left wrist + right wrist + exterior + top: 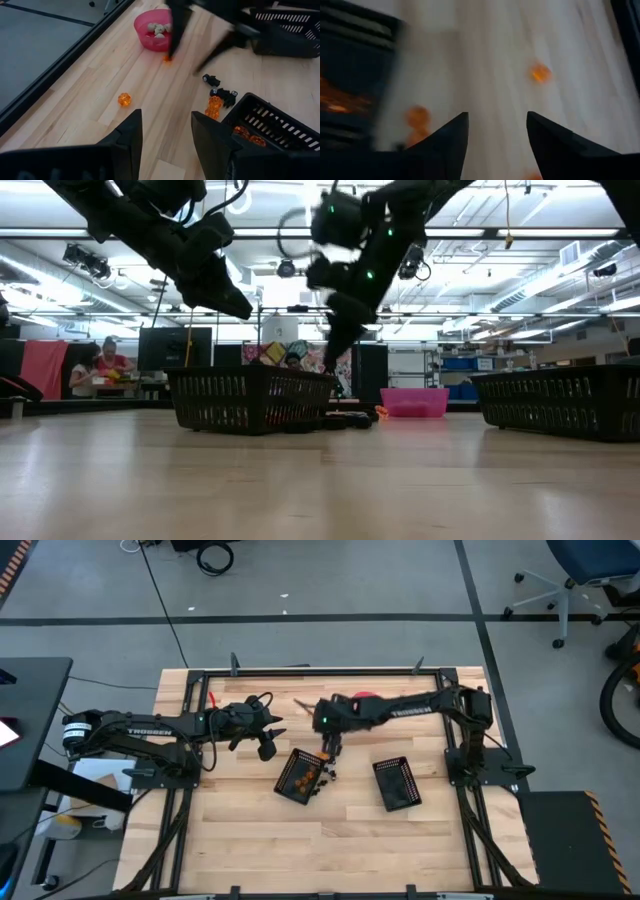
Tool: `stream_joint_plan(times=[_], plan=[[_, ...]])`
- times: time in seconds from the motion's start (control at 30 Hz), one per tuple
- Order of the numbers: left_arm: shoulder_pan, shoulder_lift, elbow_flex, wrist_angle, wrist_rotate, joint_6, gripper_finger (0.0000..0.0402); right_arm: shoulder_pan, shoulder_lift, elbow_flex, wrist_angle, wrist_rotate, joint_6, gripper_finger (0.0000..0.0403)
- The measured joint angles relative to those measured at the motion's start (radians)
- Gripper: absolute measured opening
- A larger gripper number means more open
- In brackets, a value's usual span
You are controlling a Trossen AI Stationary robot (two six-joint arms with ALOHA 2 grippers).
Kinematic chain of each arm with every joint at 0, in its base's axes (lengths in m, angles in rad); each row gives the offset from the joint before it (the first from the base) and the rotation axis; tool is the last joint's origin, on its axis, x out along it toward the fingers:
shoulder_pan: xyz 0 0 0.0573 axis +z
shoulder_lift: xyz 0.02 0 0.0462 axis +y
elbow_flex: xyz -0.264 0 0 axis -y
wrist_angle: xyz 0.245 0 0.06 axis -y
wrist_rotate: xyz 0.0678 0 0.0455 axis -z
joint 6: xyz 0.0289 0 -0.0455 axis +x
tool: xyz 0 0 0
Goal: Sort Halloween decoration
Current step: Put the orange pumpkin toy into the left black bin
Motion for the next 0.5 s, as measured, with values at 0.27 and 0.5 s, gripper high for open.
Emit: stream_joint_plan(times=[0.27,0.5], plan=[[0.0,0.0,0.0,0.02,0.0,0.0,0.0142,-0.13,0.0,0.001,-0.139,-0.021,-0.026,0.0226],[0.0,0.0,0.0,0.023,0.0,0.0,0.0142,-0.145,0.018,0.014,-0.168,-0.04,-0.127,0.0229]])
